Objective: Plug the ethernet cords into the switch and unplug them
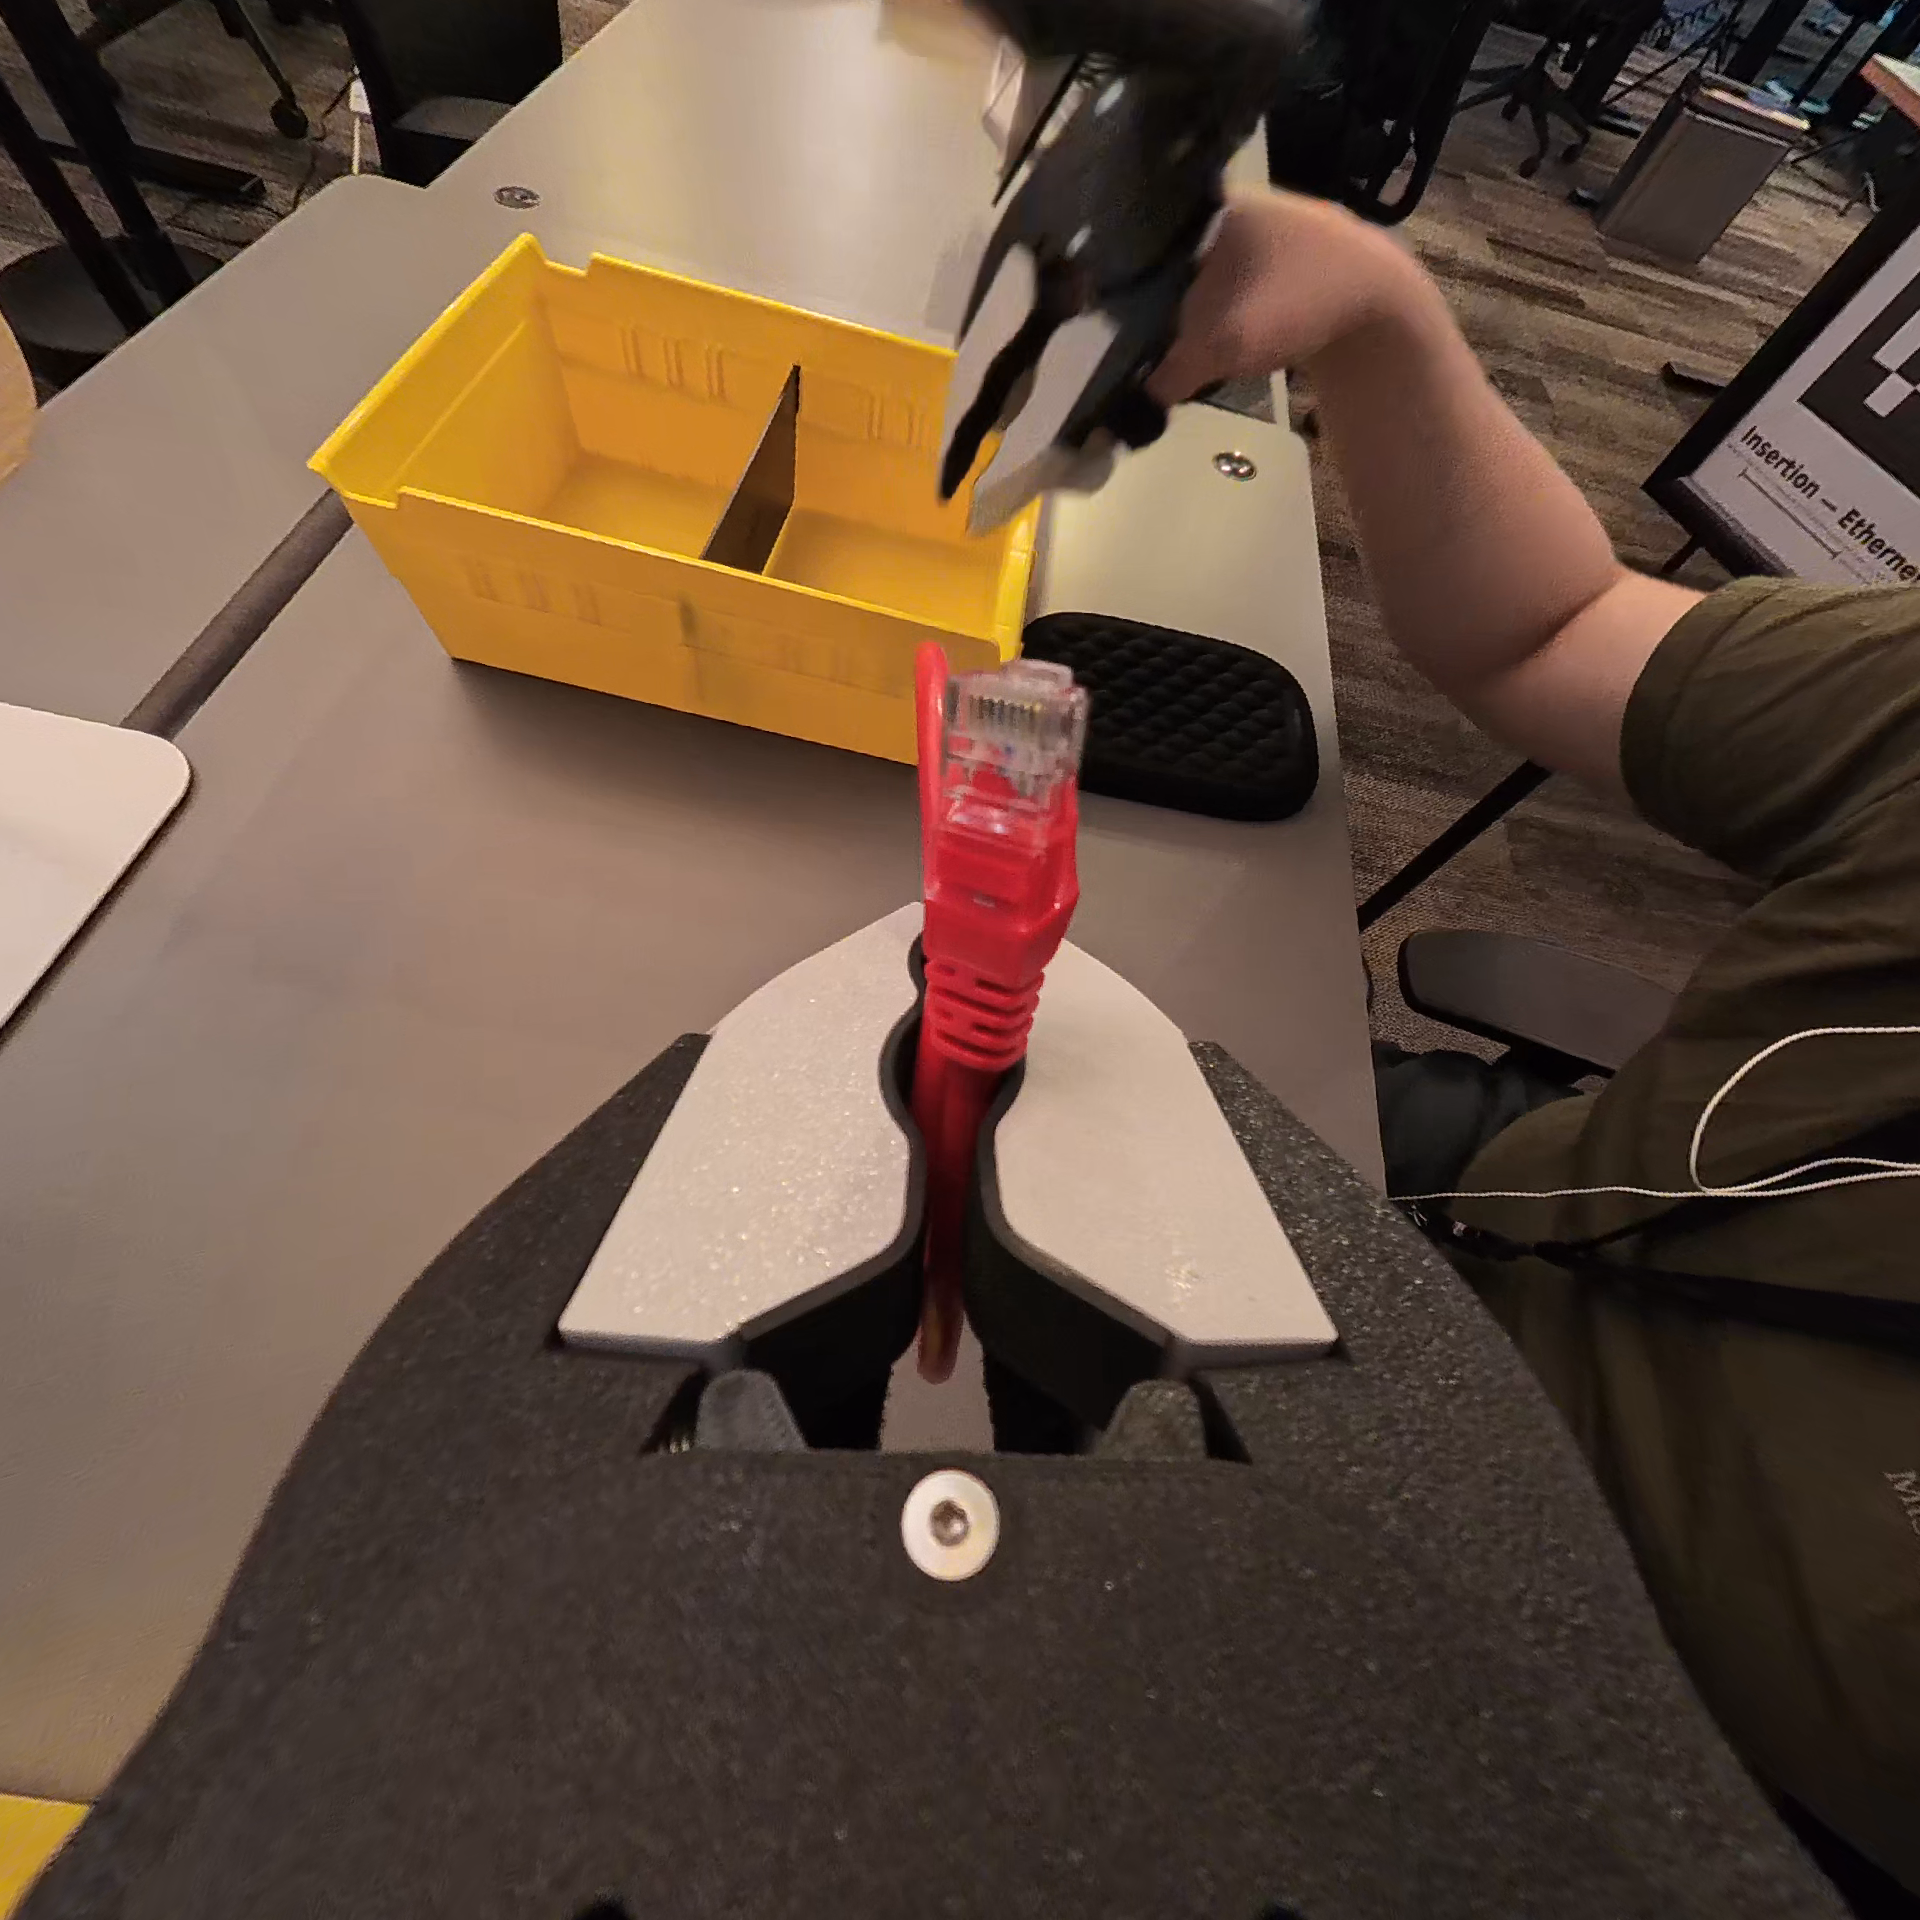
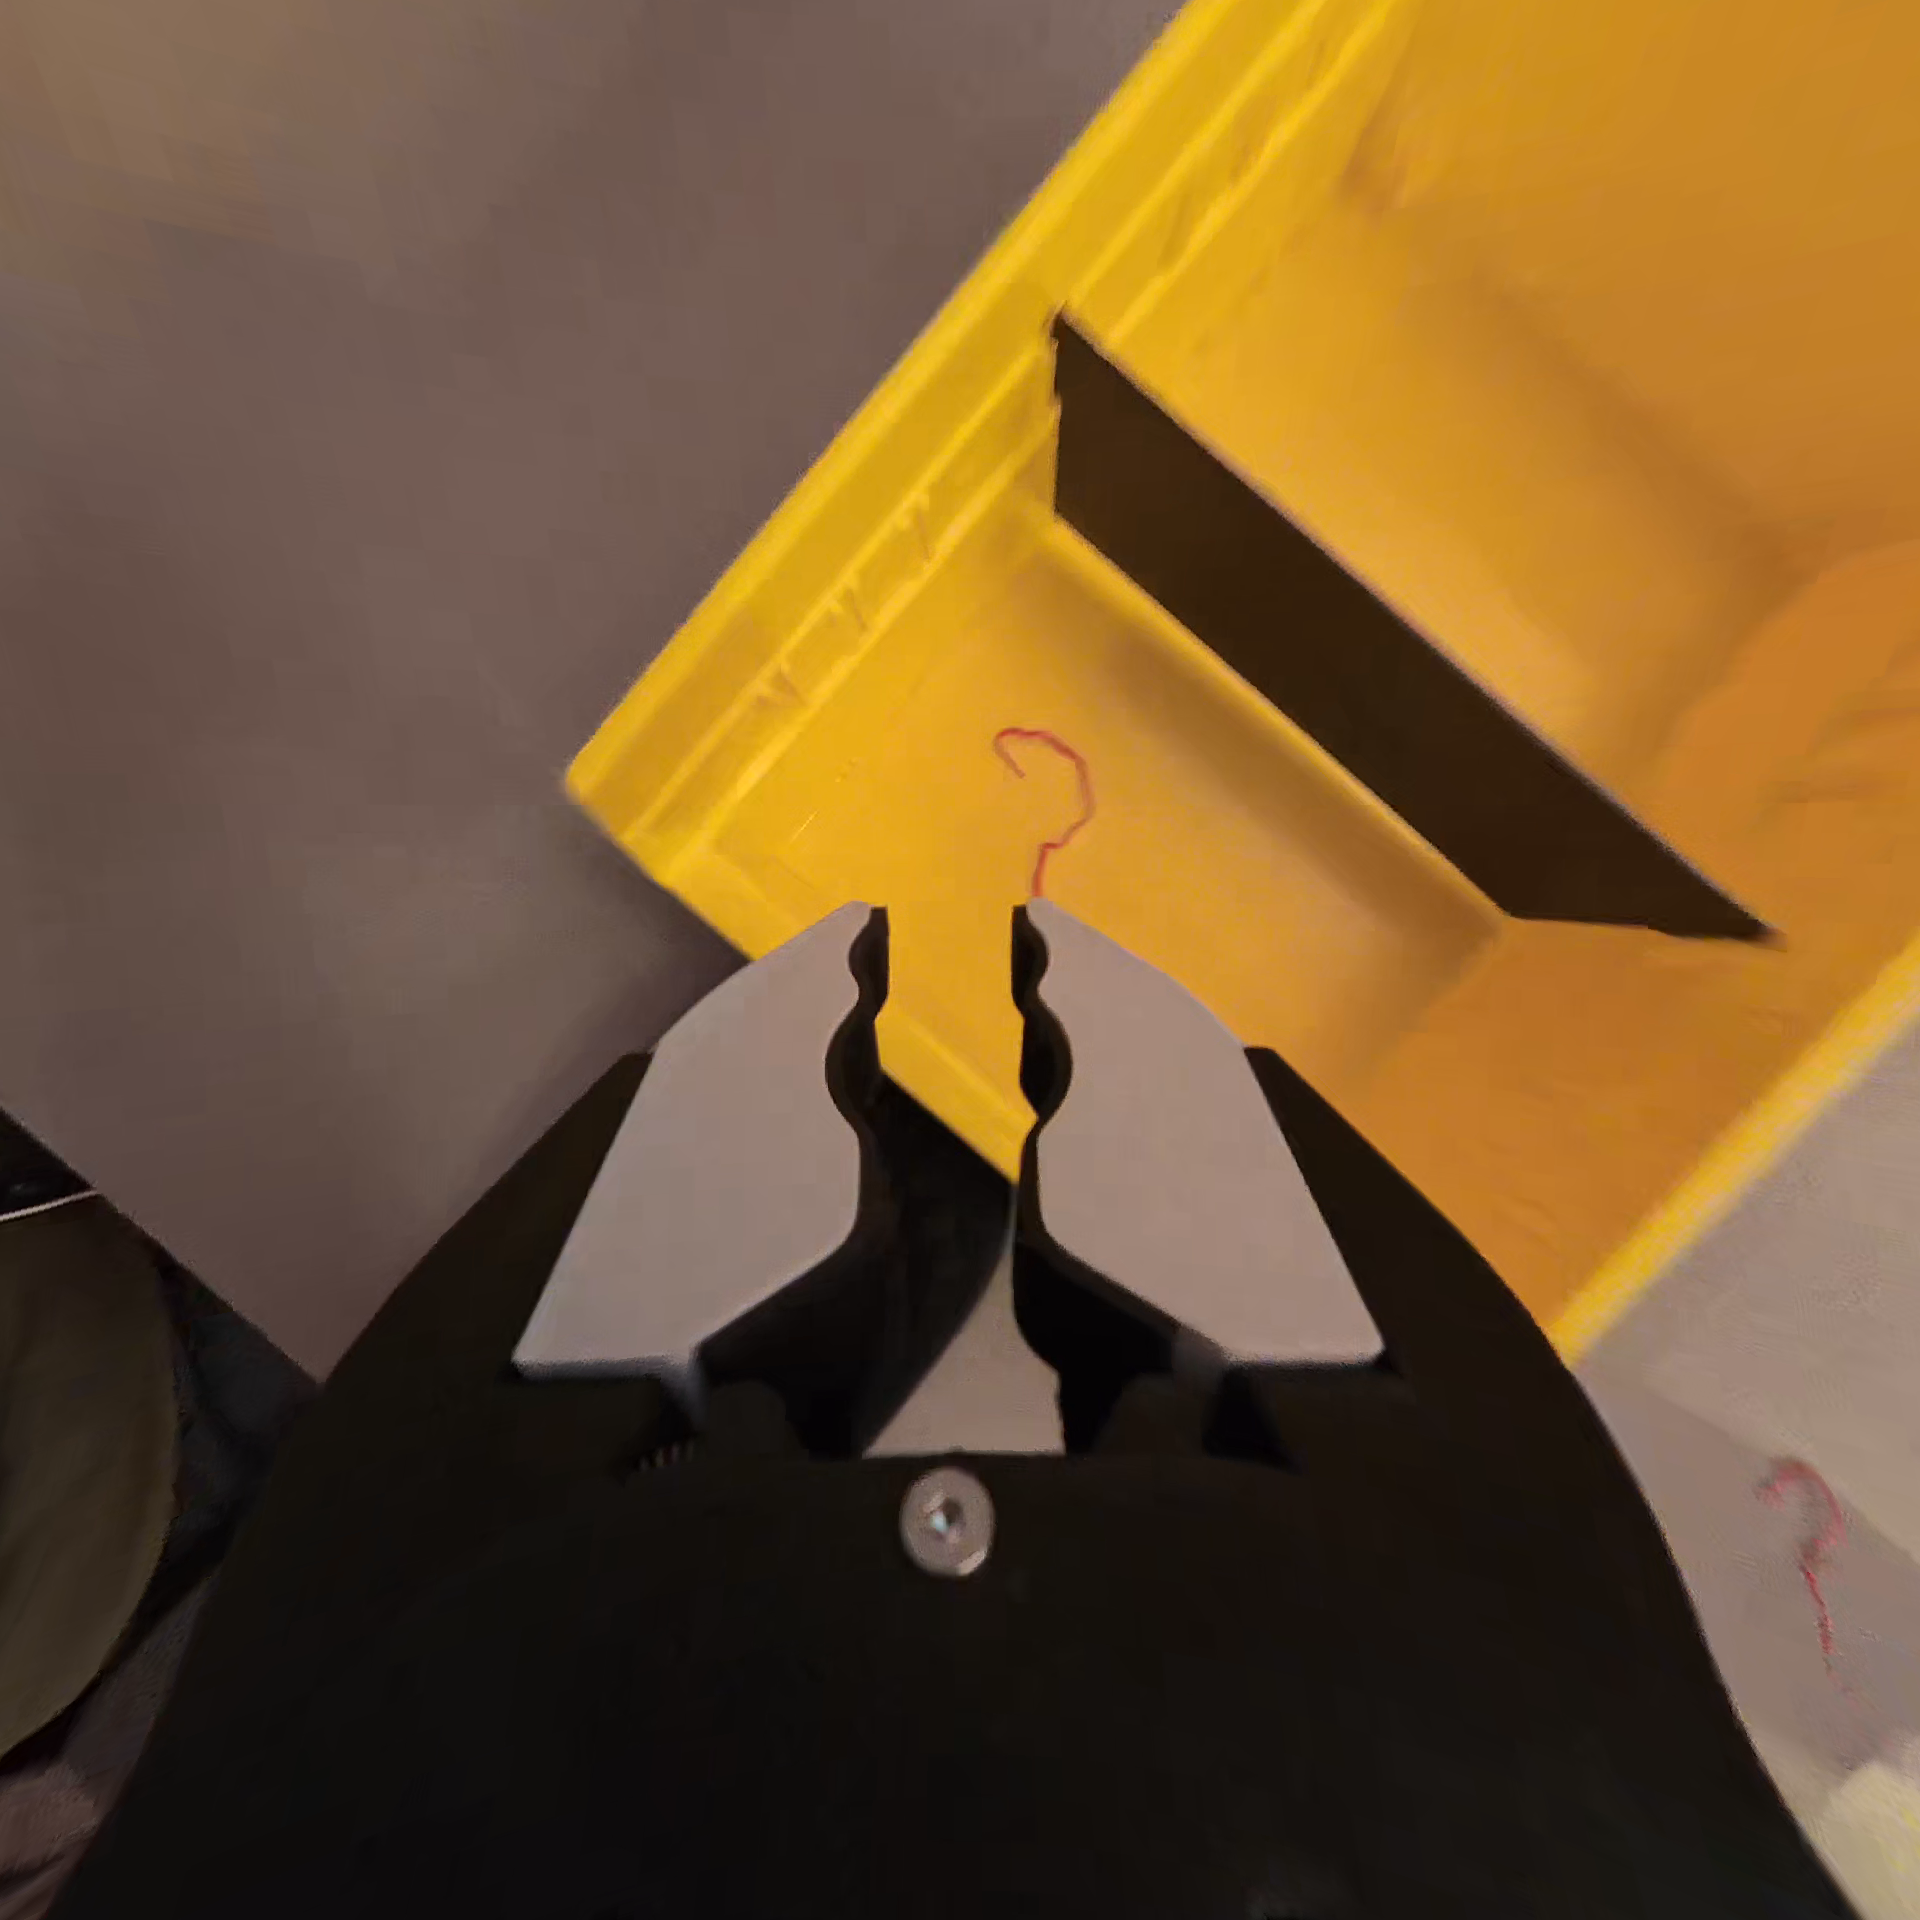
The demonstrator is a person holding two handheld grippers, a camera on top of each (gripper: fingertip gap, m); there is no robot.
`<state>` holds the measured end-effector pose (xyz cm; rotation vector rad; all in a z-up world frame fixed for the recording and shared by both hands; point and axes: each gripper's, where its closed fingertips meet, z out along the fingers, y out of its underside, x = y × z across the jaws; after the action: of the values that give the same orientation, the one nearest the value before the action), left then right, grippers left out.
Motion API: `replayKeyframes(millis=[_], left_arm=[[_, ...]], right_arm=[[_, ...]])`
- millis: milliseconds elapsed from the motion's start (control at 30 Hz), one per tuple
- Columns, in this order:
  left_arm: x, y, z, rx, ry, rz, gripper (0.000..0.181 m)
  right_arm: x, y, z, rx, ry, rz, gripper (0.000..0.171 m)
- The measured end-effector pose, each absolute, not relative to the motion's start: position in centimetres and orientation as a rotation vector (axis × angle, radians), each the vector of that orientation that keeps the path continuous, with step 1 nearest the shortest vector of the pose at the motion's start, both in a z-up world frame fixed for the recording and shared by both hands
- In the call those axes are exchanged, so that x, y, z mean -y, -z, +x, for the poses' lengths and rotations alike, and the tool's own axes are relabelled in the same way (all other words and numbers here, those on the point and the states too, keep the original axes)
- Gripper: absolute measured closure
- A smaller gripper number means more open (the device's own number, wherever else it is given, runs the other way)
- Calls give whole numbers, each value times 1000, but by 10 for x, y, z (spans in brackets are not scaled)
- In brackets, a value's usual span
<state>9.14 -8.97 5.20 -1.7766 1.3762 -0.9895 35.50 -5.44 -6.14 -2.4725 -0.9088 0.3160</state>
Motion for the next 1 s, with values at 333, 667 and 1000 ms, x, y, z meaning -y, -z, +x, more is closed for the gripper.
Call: replayKeyframes(millis=[333, 667, 1000], left_arm=[[94, -48, 99, -1408, 978, -1776, 181], [91, -42, 100, -1410, 956, -1802, 181], [90, -46, 96, -1398, 954, -1796, 181]], right_arm=[[47, 16, 589, 425, -25, -2066, 152], [42, 149, 681, 306, 136, -2441, 150], [43, 147, 675, 231, 29, -2482, 169]])
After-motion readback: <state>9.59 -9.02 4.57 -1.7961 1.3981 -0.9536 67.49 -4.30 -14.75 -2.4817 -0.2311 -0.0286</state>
